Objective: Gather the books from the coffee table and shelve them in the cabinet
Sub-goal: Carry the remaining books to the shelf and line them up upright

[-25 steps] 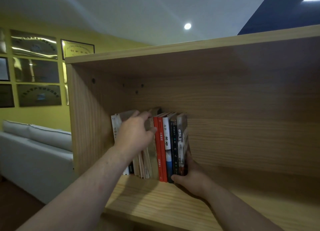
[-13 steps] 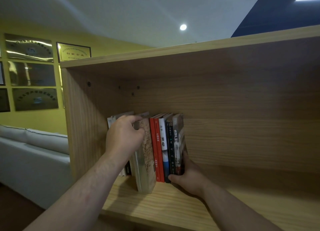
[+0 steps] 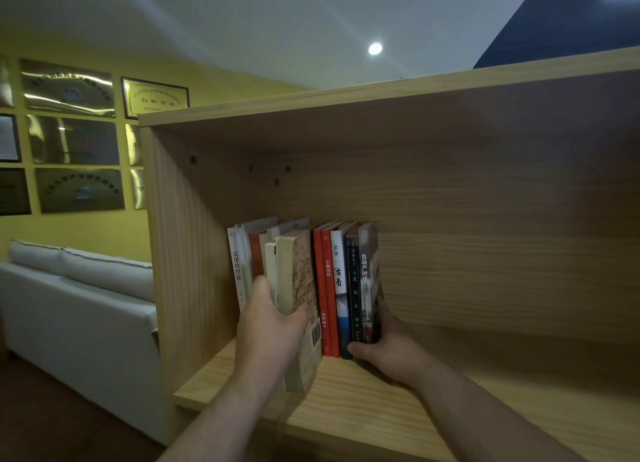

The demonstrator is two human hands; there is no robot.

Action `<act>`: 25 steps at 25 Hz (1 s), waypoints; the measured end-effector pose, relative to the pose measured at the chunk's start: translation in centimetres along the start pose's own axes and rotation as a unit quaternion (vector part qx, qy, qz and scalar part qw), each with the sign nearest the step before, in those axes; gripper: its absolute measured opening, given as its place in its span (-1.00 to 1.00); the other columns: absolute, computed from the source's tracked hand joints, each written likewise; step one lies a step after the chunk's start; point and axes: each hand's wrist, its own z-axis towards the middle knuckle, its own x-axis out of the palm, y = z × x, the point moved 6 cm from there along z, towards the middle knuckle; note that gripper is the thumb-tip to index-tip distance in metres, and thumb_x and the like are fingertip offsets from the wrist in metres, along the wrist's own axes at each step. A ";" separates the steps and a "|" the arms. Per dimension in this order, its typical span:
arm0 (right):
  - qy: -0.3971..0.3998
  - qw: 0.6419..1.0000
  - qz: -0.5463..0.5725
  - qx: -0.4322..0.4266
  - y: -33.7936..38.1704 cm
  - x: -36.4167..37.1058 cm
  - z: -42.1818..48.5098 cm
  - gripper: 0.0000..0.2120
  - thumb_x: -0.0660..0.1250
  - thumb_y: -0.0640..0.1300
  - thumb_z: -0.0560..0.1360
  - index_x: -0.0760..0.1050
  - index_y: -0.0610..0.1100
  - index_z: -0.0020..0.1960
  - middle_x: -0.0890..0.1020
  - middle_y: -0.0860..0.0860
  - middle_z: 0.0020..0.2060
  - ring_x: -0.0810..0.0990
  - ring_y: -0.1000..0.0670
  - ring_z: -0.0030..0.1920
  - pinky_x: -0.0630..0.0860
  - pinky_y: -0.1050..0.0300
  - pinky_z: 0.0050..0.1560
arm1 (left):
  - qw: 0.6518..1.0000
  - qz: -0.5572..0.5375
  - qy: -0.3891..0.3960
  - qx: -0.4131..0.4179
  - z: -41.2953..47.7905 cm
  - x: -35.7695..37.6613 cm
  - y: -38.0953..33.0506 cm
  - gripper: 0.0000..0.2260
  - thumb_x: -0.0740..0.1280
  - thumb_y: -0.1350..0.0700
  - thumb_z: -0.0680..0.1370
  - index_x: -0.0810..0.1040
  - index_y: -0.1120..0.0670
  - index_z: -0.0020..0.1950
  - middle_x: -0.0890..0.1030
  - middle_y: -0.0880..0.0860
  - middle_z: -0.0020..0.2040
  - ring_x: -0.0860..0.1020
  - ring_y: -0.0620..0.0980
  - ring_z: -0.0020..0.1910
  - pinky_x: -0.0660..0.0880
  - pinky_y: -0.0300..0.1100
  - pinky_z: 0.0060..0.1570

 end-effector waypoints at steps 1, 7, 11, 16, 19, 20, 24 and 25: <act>0.001 1.000 0.000 0.000 0.1 0.0 0.0 0.00 0.56 0.02 0.37 0.01 0.21 0.61 0.54 0.15 0.38 0.51 0.16 0.27 0.39 0.25 0.19 | 1.000 -0.003 -0.008 -0.001 -0.4 -0.4 0.1 -0.69 0.48 0.11 0.48 0.42 -0.14 0.07 0.59 -0.15 -0.03 0.57 -0.22 -0.06 0.50 -0.35 -0.29; -0.034 0.999 -0.022 0.011 0.2 -0.5 -0.3 -0.02 0.60 0.08 0.27 0.12 0.27 0.53 0.39 0.14 0.26 0.47 0.04 0.32 0.45 0.04 0.37 | 0.998 -0.067 0.009 -0.020 -1.9 0.2 0.9 -0.60 0.46 0.15 0.51 0.30 -0.19 0.11 0.52 -0.18 0.03 0.54 -0.10 0.10 0.50 -0.36 -0.24; -0.042 0.999 -0.019 0.006 0.6 -0.7 -0.6 0.03 0.60 0.12 0.20 0.07 0.35 0.50 0.44 0.06 0.37 0.49 0.00 0.36 0.49 -0.11 0.39 | 0.998 -0.060 -0.028 -0.022 -2.9 -2.8 1.5 -0.61 0.46 0.18 0.49 0.36 -0.11 0.17 0.47 -0.21 -0.05 0.49 -0.09 0.08 0.57 -0.21 -0.19; -0.031 0.998 -0.049 -0.009 1.6 -0.2 -1.0 0.10 0.55 0.10 0.34 -0.17 0.41 0.56 0.37 0.00 0.44 0.44 -0.05 0.41 0.44 -0.08 0.42 | 0.991 -0.092 -0.097 -0.031 -3.0 -7.7 3.5 -0.59 0.51 0.22 0.44 0.40 -0.07 0.13 0.51 -0.19 -0.05 0.53 -0.01 0.08 0.57 -0.01 -0.05; -0.013 0.995 -0.098 -0.004 2.0 0.1 -1.1 0.08 0.48 0.11 0.45 -0.31 0.35 0.58 0.25 -0.01 0.56 0.38 -0.07 0.49 0.40 -0.01 0.45 | 0.986 -0.130 -0.100 -0.031 -2.7 -8.7 4.1 -0.62 0.51 0.24 0.43 0.44 -0.07 0.08 0.58 -0.14 -0.02 0.60 0.04 0.05 0.58 0.06 0.01; -0.007 0.994 -0.110 -0.011 2.2 0.1 -1.0 0.08 0.47 0.10 0.47 -0.34 0.33 0.58 0.21 0.00 0.59 0.35 -0.06 0.51 0.38 0.00 0.46 | 0.985 -0.146 -0.090 -0.034 -2.7 -8.7 4.3 -0.63 0.51 0.26 0.43 0.45 -0.09 0.05 0.60 -0.12 -0.02 0.61 0.00 0.02 0.59 0.05 -0.02; -0.002 0.994 -0.102 -0.032 3.5 0.1 -2.2 0.03 0.47 0.04 0.50 -0.26 0.28 0.61 0.20 0.14 0.60 0.35 0.01 0.52 0.36 -0.01 0.49 | 0.962 -0.262 -0.005 -0.070 -3.2 -6.7 3.6 -0.64 0.43 0.39 0.46 0.51 -0.04 0.05 0.69 0.05 -0.04 0.69 0.04 -0.10 0.61 -0.04 -0.22; -0.031 0.994 -0.097 -0.039 4.4 -0.5 -2.8 -0.08 0.46 0.03 0.52 -0.10 0.23 0.63 0.23 0.18 0.56 0.39 0.02 0.49 0.38 0.03 0.47 | 0.952 -0.293 0.020 -0.084 -3.4 -6.1 3.4 -0.64 0.41 0.41 0.46 0.53 -0.02 0.05 0.72 0.08 -0.05 0.71 0.08 -0.11 0.61 -0.02 -0.24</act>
